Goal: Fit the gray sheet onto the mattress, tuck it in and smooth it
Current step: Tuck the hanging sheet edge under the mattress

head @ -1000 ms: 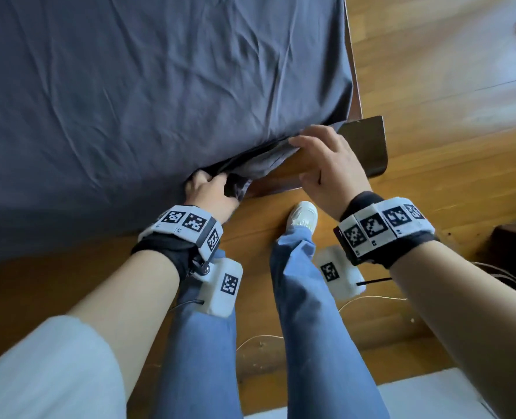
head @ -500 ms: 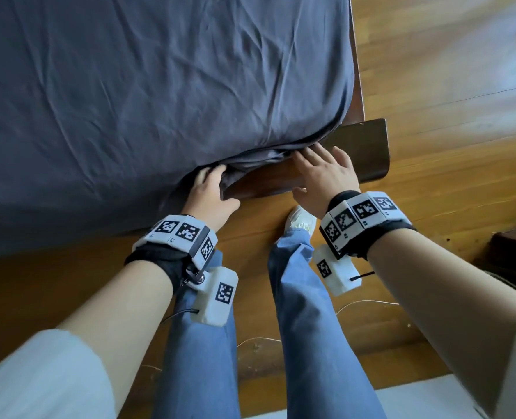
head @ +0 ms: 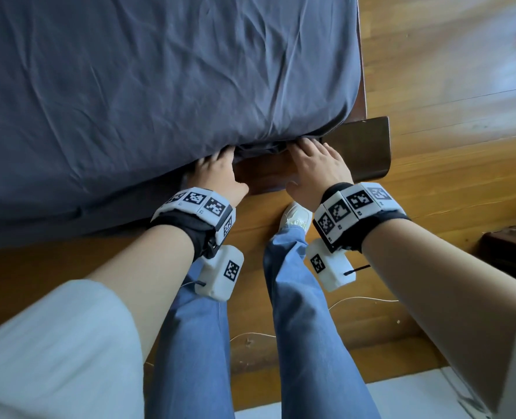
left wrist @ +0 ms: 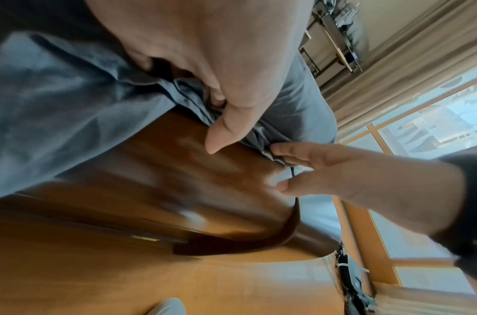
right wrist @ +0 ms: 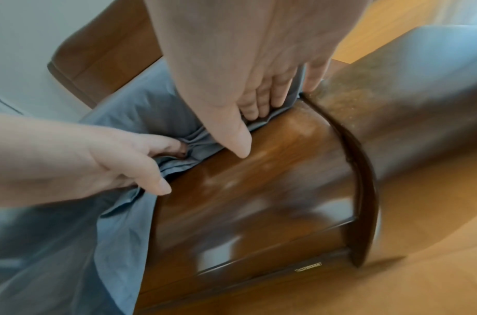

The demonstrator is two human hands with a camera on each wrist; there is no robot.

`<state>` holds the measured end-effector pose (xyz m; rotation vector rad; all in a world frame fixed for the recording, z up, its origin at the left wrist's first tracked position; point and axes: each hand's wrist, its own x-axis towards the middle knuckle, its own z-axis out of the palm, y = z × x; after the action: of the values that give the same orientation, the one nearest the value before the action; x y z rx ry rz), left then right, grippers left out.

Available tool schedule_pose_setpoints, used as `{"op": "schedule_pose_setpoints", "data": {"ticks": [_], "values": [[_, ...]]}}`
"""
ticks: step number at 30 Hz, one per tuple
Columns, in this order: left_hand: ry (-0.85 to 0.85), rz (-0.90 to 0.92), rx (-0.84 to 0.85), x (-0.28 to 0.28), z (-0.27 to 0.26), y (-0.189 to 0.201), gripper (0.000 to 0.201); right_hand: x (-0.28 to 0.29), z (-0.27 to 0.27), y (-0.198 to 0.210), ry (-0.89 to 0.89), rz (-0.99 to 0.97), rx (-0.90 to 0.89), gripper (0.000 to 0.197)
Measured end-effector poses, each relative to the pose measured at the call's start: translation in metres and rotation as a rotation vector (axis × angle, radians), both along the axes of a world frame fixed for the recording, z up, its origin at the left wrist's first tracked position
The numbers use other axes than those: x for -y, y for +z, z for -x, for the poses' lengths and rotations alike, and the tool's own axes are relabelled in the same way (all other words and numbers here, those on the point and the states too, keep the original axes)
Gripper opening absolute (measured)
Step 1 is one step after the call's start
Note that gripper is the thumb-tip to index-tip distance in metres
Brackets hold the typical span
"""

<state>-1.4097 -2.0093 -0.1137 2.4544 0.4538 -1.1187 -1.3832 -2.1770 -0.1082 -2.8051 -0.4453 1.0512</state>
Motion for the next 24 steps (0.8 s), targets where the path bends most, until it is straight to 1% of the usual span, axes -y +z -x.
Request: {"op": "schedule_pose_setpoints", "data": {"ticks": [3, 5, 7, 9, 10, 12, 14, 15, 17, 19, 21, 24], "values": [[0.023, 0.000, -0.023, 0.001, -0.007, -0.001, 0.073, -0.010, -0.005, -0.008, -0.031, 0.037, 0.028, 0.063], [0.016, 0.005, -0.045, 0.002, -0.008, 0.001, 0.073, -0.019, -0.013, -0.015, -0.050, 0.075, 0.030, 0.054], [0.003, 0.026, -0.053, 0.002, -0.006, 0.002, 0.072, -0.026, -0.018, -0.021, -0.089, 0.092, 0.042, 0.040], [0.015, 0.057, -0.029, -0.001, -0.002, 0.003, 0.072, -0.028, -0.019, -0.023, -0.113, 0.082, 0.048, 0.035], [0.029, 0.075, -0.011, -0.003, 0.001, 0.004, 0.073, -0.026, -0.018, -0.023, -0.110, 0.075, 0.032, 0.040], [0.055, 0.116, 0.028, -0.006, 0.010, 0.007, 0.080, -0.019, -0.016, -0.022, -0.078, 0.074, -0.012, 0.059], [0.074, 0.175, 0.038, -0.009, 0.015, 0.009, 0.093, -0.010, -0.020, -0.019, -0.038, 0.066, -0.068, 0.075], [0.079, 0.197, 0.032, -0.010, 0.016, 0.010, 0.099, -0.007, -0.022, -0.017, -0.030, 0.049, -0.097, 0.080], [0.060, 0.198, 0.021, -0.011, 0.013, 0.011, 0.107, -0.002, -0.025, -0.012, -0.036, 0.001, -0.142, 0.085], [0.025, 0.163, 0.007, -0.008, 0.007, 0.010, 0.111, 0.002, -0.024, -0.009, -0.049, -0.045, -0.160, 0.087], [0.018, 0.148, -0.009, -0.005, 0.000, 0.007, 0.116, 0.008, -0.020, -0.008, -0.095, -0.134, -0.171, 0.089], [0.112, 0.201, -0.067, -0.004, -0.011, -0.004, 0.118, 0.018, -0.010, -0.007, -0.223, -0.316, -0.184, 0.092]]}}
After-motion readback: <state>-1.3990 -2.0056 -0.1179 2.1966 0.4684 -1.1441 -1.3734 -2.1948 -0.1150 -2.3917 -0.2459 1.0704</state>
